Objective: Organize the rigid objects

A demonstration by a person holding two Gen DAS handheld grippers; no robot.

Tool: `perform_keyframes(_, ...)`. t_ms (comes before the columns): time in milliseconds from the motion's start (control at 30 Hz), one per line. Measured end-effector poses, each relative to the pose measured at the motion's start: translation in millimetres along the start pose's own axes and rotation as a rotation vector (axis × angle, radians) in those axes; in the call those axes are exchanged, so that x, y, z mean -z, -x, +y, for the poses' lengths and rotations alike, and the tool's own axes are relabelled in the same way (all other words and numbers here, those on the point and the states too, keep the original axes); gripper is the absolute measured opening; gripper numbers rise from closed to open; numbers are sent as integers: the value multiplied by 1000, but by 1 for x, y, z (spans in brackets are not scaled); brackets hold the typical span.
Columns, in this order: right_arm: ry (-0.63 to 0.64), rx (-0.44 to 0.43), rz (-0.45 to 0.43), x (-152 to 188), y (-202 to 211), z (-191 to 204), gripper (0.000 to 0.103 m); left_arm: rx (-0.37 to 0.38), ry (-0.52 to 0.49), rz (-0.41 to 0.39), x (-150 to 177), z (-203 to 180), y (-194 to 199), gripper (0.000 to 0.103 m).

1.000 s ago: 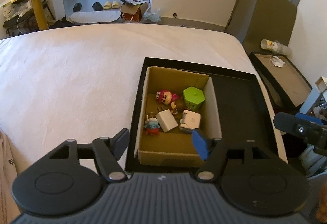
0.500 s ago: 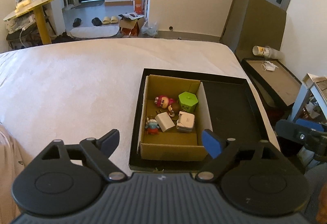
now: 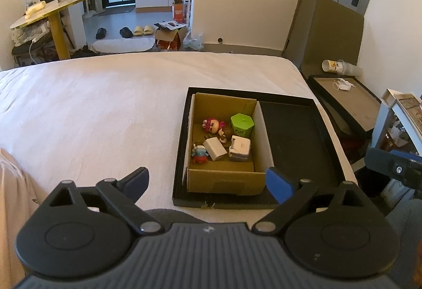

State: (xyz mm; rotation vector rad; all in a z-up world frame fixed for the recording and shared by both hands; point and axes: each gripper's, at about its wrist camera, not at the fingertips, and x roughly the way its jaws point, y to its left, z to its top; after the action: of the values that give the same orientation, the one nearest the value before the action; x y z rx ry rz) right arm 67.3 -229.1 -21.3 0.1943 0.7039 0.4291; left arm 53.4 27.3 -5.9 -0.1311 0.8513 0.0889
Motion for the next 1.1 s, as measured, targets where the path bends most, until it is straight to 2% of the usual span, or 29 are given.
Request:
perform_keyframes(300,7,32,-20,10,25,7,103,4,-27,-2,15,0,15,100)
perform_keyframes(467,22,74,-38,11,36,12,103,13,-15,-34,17,2,31,103)
perform_keyframes(633,-7,52,-51,12,44,12,103,26,12,-43,20,6,43,103)
perform_keyframes(1100,22,80,-49,16,51,21,103,50,-30,-74,24,-2,63,103)
